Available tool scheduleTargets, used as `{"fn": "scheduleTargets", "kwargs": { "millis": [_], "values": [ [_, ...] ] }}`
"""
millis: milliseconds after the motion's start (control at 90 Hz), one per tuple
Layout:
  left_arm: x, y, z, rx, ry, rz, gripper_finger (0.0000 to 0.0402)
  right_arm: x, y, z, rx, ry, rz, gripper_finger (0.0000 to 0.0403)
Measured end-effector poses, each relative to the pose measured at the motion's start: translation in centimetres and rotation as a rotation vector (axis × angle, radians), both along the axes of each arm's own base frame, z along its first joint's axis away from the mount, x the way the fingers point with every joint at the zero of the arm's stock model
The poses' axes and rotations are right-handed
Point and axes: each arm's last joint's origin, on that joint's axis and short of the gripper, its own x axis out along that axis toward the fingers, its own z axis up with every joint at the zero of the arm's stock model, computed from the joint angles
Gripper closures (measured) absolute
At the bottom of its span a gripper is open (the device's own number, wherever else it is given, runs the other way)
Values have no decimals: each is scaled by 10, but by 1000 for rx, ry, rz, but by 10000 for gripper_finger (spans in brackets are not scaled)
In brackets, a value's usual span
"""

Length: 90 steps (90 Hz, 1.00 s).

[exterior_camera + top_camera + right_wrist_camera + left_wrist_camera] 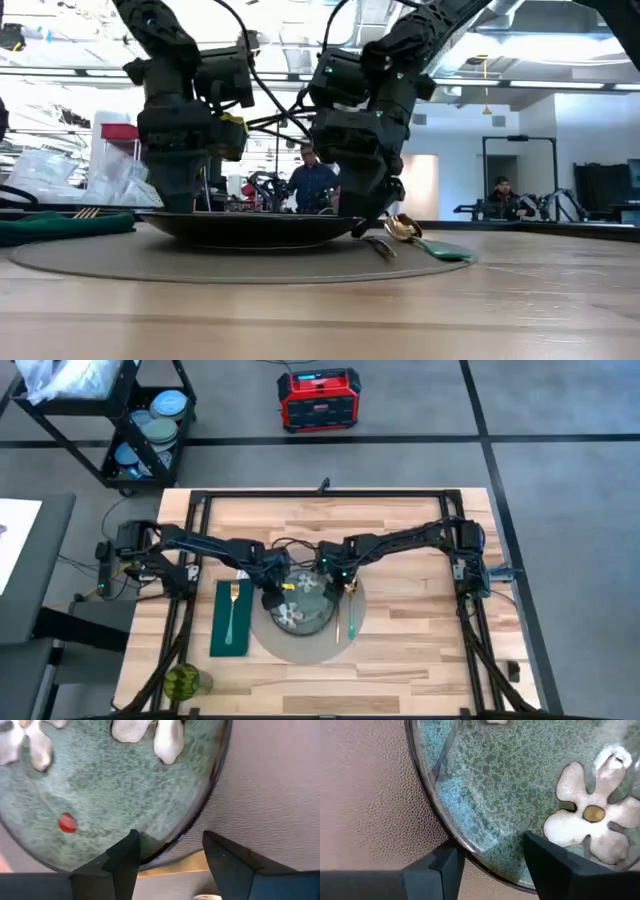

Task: Set table place
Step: Put the green plate on the gray table placemat, then adjust the gray table placemat

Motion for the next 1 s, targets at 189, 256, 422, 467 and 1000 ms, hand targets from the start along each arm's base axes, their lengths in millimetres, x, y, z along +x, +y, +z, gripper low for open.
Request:
{"fn": "scheduleTargets", "kwargs": {
  "millis": [189, 256, 422, 467, 1000],
  "values": [
    [0, 4, 3, 62, 18, -26, 226, 2, -6, 8, -66, 15, 25, 201],
    [0, 5, 3, 69, 22, -20, 226, 1, -6, 8, -80, 24, 22, 201],
    [0, 6, 4, 98, 27, 8, 226, 0, -6, 8, -103, 35, 17, 201],
    [0, 6, 4, 112, 29, 17, 226, 0, -7, 8, -106, 35, 16, 201],
    [21, 15, 41, 298, 29, 18, 226, 3, -8, 22, -114, 45, 35, 202]
  ]
}}
